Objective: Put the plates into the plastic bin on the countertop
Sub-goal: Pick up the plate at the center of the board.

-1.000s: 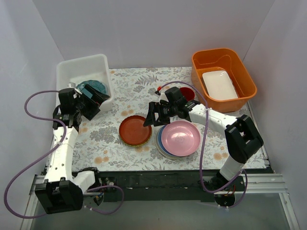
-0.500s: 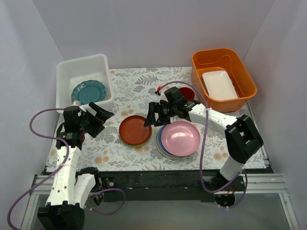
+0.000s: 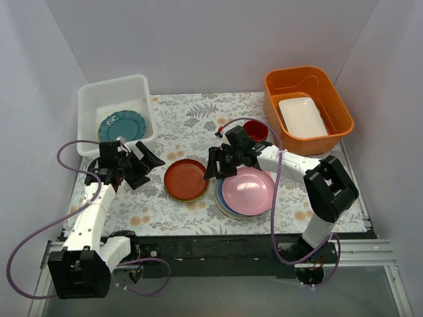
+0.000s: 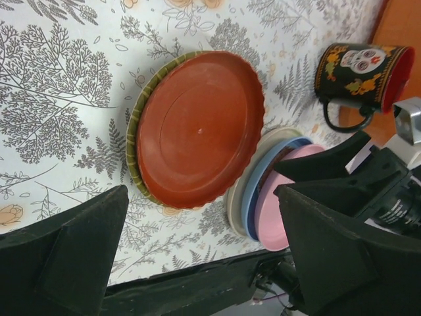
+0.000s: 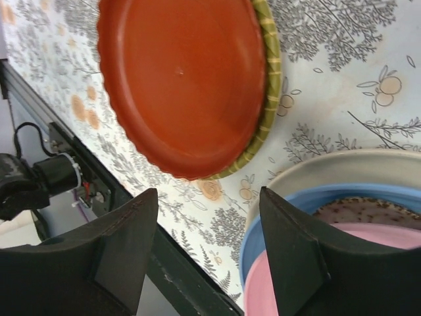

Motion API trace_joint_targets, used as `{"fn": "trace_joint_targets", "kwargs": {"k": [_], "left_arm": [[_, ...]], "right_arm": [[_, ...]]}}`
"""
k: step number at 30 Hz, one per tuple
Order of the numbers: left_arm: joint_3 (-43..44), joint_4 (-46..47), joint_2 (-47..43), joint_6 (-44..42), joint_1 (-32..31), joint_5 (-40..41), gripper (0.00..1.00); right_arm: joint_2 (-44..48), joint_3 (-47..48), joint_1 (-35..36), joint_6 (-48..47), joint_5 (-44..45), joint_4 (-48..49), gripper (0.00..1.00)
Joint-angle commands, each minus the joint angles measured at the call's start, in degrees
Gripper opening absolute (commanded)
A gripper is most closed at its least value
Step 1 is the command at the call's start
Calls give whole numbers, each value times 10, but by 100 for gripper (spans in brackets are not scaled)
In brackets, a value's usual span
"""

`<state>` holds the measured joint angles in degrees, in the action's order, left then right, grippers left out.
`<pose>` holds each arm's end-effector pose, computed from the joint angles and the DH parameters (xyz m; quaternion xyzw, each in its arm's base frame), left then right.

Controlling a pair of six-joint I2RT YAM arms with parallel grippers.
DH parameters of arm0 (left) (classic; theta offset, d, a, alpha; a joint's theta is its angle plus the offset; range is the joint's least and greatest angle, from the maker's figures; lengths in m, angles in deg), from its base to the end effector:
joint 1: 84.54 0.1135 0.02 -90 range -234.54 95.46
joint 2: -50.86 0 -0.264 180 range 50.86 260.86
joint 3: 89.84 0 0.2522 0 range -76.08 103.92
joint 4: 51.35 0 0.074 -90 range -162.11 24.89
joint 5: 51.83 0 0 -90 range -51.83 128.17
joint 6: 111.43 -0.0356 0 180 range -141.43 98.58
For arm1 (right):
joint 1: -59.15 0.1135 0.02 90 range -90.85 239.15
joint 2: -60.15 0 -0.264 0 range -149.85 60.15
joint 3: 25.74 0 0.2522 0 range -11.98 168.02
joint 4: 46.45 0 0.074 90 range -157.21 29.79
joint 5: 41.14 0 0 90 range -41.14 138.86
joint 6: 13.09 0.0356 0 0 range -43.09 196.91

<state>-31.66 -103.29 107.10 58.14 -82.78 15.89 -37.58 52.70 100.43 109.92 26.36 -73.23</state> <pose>0.1944 -0.0075 0.2596 -0.5507 0.7424 -0.3520 0.1471 0.2673 0.2528 0.2148 -0.1384 0.9020 0.3657 0.1832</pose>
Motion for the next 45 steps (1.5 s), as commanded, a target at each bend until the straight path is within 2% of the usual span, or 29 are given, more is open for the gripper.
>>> {"fn": "trace_joint_targets", "kwargs": {"k": [1, 9, 12, 32, 35, 39, 45], "left_arm": [[17, -6, 14, -35, -40, 0, 98], [21, -15, 62, -39, -133, 42, 98], [18, -13, 69, -34, -150, 51, 98], [-16, -9, 57, -16, -181, 60, 98], [-18, -17, 55, -15, -183, 74, 98], [-19, -31, 54, -18, -183, 97, 98], [-23, -30, 52, -16, -183, 104, 97]], "right_arm": [[-19, 8, 4, -8, 25, 1, 66], [-63, 45, 17, -13, 66, -31, 54], [-73, 52, 21, -9, 73, -30, 46], [-93, 45, 31, 11, 114, -16, 31], [-99, 54, 32, 11, 111, -15, 25], [-112, 64, 33, 7, 109, -21, 9], [-128, 69, 35, 8, 99, -20, 1]]}}
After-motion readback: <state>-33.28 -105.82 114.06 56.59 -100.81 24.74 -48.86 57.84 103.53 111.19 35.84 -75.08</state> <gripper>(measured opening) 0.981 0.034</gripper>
